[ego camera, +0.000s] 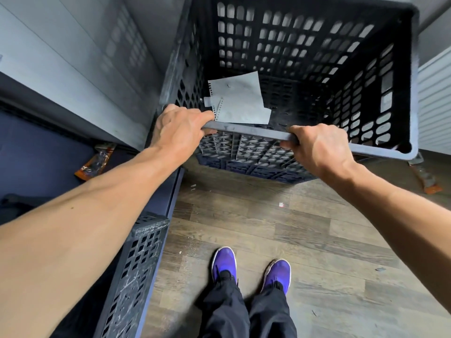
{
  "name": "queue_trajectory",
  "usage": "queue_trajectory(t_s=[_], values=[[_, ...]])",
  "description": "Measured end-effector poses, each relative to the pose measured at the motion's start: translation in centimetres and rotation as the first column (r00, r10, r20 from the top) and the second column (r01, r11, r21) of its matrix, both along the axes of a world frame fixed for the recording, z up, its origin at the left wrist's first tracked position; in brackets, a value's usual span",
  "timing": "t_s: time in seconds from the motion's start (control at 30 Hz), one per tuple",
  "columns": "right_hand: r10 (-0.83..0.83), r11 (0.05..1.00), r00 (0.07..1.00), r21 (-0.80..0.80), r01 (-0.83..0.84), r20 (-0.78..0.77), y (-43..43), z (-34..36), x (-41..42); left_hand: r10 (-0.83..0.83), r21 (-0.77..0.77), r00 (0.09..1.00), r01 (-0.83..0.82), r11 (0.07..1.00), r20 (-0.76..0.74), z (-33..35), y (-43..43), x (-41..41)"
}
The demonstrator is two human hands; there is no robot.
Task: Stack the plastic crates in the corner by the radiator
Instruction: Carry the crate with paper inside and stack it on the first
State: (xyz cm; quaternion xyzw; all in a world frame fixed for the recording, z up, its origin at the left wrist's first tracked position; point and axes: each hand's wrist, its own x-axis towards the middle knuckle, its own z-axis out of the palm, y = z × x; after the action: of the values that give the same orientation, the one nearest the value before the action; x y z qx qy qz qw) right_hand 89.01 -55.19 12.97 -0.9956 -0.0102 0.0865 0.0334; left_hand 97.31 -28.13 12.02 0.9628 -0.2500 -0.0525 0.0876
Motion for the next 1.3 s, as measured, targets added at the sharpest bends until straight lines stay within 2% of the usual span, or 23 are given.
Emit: queue_trajectory(t_s=[0.23,0.37,0.57,0.7,0.93,1.1,1.2,1.3], values=[[0.026,1.0,0.999,-0.004,-0.026,0.043,0.0,-0.3,-0.1,-0.061,0.034,0.991,0.057,0.998,0.117,0.0,0.0,0.2],[0.034,0.999,0.993,0.0,-0.034,0.117,-0.1,-0.3,0.9,-0.088,0.039,0.978,0.082,0.996,0.188,0.3,-0.1,1.7],[0.069,0.997,0.994,-0.029,-0.067,0.089,0.0,-0.8,1.3,-0.079,0.053,0.988,0.073,0.996,0.13,-0.1,0.4,1.8],[0.102,0.995,0.991,-0.002,-0.103,0.087,-0.4,-0.7,1.4,-0.076,0.008,0.996,0.076,0.997,0.054,0.3,0.3,2.0],[0.107,0.994,0.992,0.009,-0.108,0.067,-1.0,-0.7,0.6,-0.051,-0.028,0.999,0.052,0.998,0.016,0.0,0.0,0.6],[0.136,0.985,0.99,0.101,-0.138,0.02,-2.7,0.0,0.0,-0.05,-0.01,0.998,0.05,0.999,0.032,-0.3,-0.1,0.6],[0.06,0.998,0.998,0.037,-0.059,-0.027,-4.6,0.7,-0.4,-0.046,-0.037,0.999,0.045,0.998,-0.01,0.1,-0.1,1.6],[0.016,1.0,0.993,0.013,-0.014,-0.113,-4.9,0.5,-1.1,-0.036,0.006,0.994,0.037,0.999,-0.098,0.4,-0.4,1.7]])
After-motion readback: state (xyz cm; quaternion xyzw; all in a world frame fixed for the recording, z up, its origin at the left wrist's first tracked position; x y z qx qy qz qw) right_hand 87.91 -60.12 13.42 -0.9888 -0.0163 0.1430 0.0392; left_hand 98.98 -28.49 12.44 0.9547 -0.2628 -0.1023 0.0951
